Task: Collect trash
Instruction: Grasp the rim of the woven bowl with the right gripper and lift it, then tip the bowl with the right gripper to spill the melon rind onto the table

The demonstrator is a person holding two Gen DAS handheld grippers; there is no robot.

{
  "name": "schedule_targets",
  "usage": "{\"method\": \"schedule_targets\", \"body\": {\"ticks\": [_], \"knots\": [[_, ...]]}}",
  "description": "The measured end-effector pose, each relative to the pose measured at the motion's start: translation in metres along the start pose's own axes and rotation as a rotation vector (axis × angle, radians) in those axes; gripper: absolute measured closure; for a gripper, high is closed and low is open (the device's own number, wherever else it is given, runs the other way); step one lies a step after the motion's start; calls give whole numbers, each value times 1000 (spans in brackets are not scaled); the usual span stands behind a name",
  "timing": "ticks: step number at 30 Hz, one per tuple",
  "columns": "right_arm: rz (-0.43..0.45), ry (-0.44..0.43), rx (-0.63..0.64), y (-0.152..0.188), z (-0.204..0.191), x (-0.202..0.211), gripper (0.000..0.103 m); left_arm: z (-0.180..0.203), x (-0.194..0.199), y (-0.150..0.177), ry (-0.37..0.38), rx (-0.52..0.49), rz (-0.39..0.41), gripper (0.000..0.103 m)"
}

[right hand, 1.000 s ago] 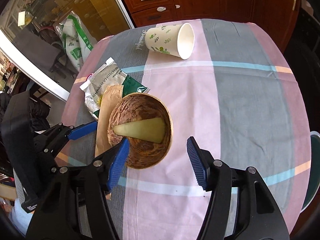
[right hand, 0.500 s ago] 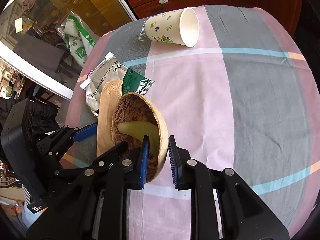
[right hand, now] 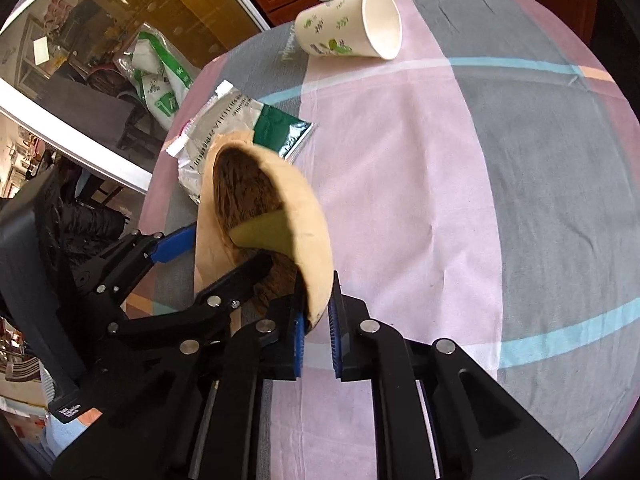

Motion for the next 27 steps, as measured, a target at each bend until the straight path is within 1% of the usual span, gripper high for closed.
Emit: {"method": "schedule_targets", "body": {"ticks": [2,4,6,10,11,13,15,17,18,19,22,23,27], "knots": [[14,35,24,-3,-1,8,95,2,1,0,28,12,-9,40],[5,58,38,-2,0,12,95,5,1,-2,42,32,-14,40],[-10,80,73,0,-4,15,95,9,4,-4,13,17,8,40],[-37,76,93,7,-8,16,93,22,11,-10,-15,-24,49,40],[-31,73,86,7,-7,18,93,23,12,-12,-19,-26,61,40],[-49,69,82,9,-5,20,93,19,18,-19,-39,2,90,40],[-56,93,95,12,-4,22,93,10,27,-28,-27,53,115,40],[-30,125,97,13,2,29,94,2,34,-33,5,93,119,40],[-10,142,90,10,6,35,95,2,37,-32,28,98,114,40],[10,167,88,8,9,42,97,5,39,-30,36,90,111,40],[68,252,124,3,13,60,97,22,44,-21,11,27,111,39],[83,278,133,2,14,65,97,26,45,-17,21,18,104,39],[149,366,141,1,22,85,98,43,45,-3,107,5,61,39]]}}
Point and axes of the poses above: each gripper's, at about its wrist camera, not at the fingertips, and x roughly against the way its jaws point, z to its right, y to its underside, the point moved 6 cm from there along -x, roughly the way its jaws point, and after that the axes turned 7 degrees about x, right-handed, at the moved point
